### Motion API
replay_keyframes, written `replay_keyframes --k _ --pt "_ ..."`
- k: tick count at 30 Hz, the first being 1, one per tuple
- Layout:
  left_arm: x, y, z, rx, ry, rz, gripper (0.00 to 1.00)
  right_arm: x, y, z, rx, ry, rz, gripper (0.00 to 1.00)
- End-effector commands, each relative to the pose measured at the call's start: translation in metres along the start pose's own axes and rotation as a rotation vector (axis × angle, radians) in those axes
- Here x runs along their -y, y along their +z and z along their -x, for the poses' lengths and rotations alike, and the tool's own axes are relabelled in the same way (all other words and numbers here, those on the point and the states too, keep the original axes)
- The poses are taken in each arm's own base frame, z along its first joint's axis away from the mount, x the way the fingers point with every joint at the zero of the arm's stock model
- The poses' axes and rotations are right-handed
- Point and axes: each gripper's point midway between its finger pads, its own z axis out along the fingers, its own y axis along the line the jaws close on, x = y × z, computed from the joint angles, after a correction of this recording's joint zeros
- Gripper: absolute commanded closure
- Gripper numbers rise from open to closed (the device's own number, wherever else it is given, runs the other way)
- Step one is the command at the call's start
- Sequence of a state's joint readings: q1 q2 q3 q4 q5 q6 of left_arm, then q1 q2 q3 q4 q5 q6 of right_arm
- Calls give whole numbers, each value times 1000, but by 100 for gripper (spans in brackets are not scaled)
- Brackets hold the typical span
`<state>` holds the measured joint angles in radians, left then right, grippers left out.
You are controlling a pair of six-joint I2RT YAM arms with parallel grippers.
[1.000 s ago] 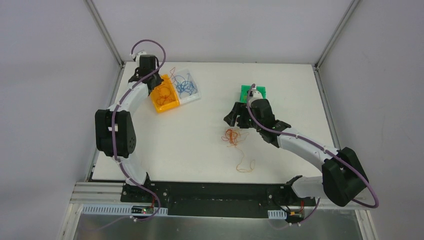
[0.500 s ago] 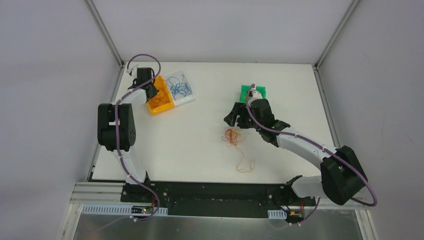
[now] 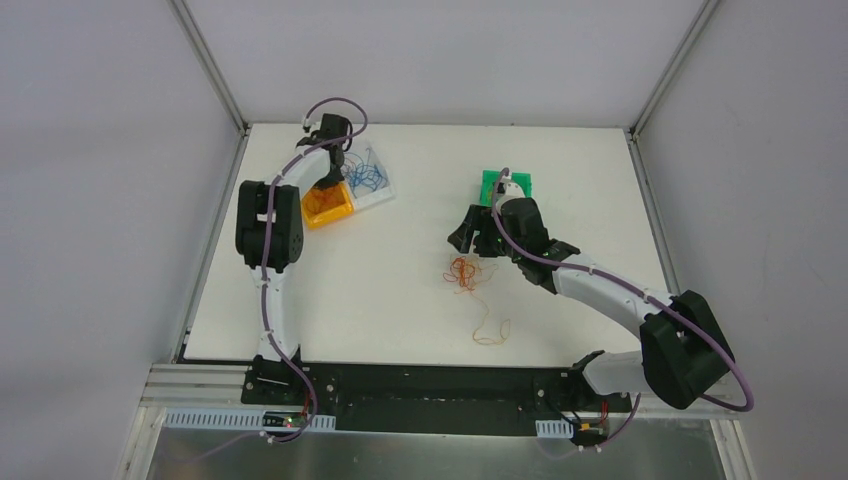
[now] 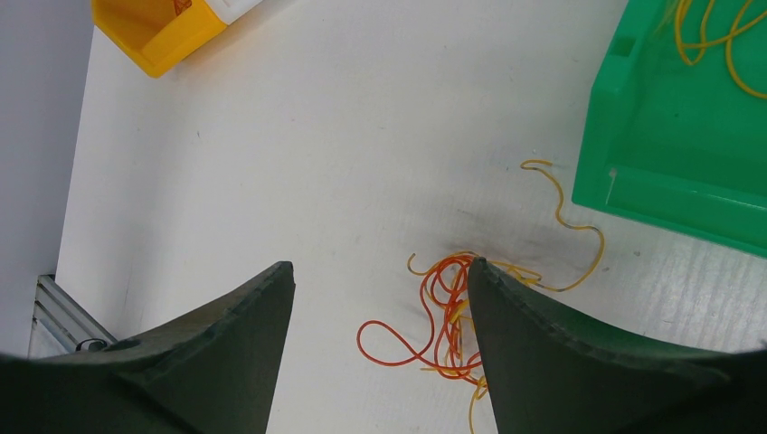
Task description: Untangle the cables
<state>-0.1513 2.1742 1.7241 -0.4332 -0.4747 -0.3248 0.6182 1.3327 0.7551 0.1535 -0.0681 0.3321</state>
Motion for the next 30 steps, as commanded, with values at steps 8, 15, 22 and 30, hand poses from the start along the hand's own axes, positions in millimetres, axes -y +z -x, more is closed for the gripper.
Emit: replay_keyframes --k 8,15,22,30 --pt "-4 4 -47 -329 -68 -132 100 -12 -2 18 53 2 41 27" --pt "-6 -25 -74 -390 -60 -163 100 -12 -3 18 55 3 43 27" --pt "-38 -48 -93 -361 -52 -41 84 -13 -5 20 61 5 50 27" --pt "-33 -69 -43 -250 -68 -113 64 -15 -6 20 59 7 55 27"
